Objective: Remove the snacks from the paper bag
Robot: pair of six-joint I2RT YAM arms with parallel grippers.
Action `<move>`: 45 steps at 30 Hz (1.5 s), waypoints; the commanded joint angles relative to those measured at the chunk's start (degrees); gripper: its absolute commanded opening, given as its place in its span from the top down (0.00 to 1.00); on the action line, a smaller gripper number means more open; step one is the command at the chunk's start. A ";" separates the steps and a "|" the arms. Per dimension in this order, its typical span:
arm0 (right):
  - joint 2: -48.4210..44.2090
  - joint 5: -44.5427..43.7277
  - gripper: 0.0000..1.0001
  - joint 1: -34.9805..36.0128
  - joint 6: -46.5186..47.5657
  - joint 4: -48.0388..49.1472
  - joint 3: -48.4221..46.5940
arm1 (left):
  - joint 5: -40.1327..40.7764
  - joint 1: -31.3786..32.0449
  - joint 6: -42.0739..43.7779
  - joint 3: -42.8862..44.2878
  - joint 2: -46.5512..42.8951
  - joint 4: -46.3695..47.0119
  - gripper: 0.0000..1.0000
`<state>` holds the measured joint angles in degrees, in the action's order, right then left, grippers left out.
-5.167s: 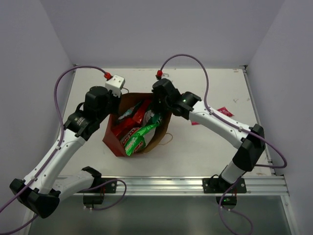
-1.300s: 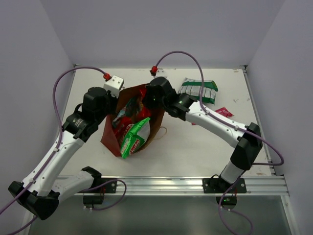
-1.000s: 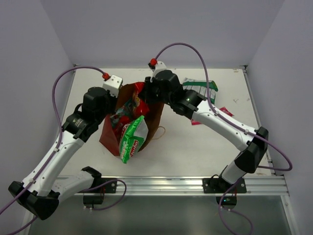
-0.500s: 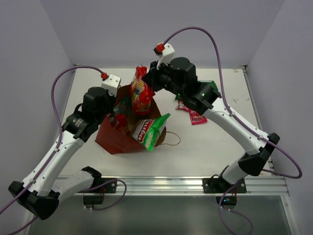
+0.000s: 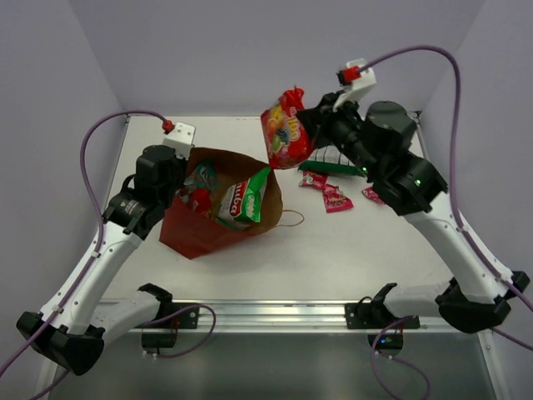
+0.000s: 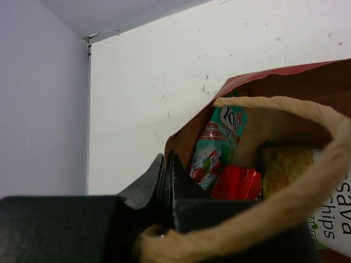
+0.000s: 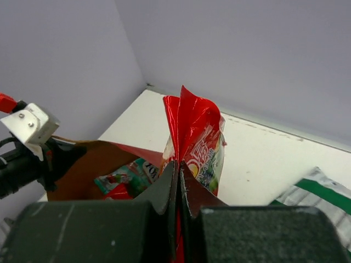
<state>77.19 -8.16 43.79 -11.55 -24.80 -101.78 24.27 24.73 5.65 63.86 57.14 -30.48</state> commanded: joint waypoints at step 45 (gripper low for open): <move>7.09 4.12 0.01 5.52 -43.46 -1.13 22.50 | -15.57 -6.80 3.76 2.42 4.29 12.64 1.00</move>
<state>81.87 -6.57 49.23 -49.17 -25.15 -77.80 6.20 18.02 11.33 63.86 62.72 -18.96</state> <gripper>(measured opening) 0.990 0.027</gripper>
